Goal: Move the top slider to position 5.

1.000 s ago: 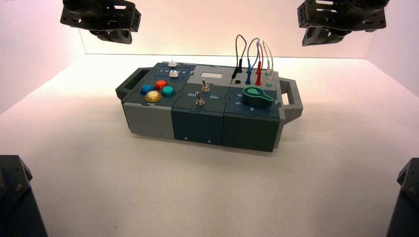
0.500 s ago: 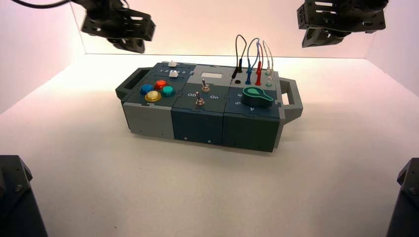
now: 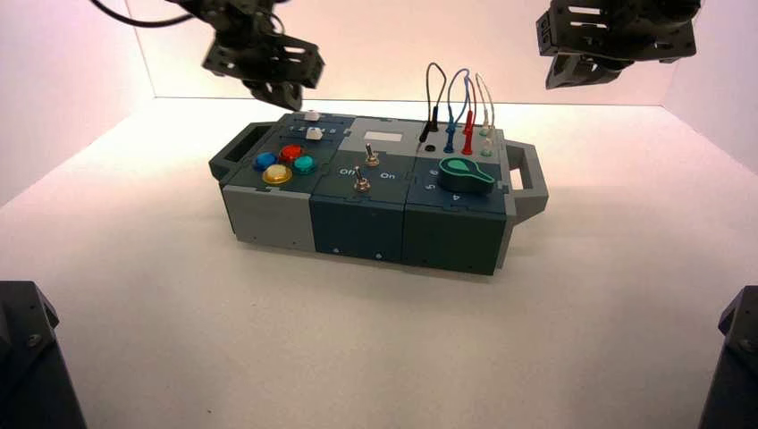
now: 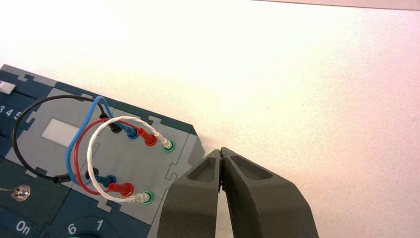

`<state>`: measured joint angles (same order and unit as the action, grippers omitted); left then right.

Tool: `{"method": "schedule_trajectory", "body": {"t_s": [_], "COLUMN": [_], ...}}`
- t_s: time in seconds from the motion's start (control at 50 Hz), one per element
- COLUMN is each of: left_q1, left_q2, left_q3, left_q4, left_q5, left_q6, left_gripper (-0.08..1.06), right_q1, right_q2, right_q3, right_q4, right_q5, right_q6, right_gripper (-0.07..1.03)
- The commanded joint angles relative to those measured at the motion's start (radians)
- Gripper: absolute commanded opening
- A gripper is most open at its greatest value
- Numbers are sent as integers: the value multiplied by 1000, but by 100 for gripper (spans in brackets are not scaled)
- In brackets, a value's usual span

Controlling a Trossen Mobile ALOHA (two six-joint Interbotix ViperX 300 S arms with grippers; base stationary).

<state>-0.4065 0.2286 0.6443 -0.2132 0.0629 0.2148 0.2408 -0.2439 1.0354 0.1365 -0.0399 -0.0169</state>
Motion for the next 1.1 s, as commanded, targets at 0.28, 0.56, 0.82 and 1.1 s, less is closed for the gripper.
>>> {"method": "schedule_trajectory", "body": {"t_s": [0.28,0.56,0.82,1.1], "left_q1": [-32,-115,-118,-75], "left_q2": [3,11,17,12], "left_q3": [-44,-72,-78,-66], "left_q4": [2,2,0,-2], "left_q5": [9,15,23,23], "left_q6": [0,-2,-2,-5], "left_gripper": [-3,-3,-3,-3], "right_q1": [5,5,5,5], "right_q2": [-8,5,11,11], "right_q3": [-28,-29,-35,-37], "right_q4": [-2,-2,-2,-5], "right_q5": [-3,-3,8,11], "right_q6": [-2,-2,-2,-3], "right_gripper": [-2,-2,-2,-2]}}
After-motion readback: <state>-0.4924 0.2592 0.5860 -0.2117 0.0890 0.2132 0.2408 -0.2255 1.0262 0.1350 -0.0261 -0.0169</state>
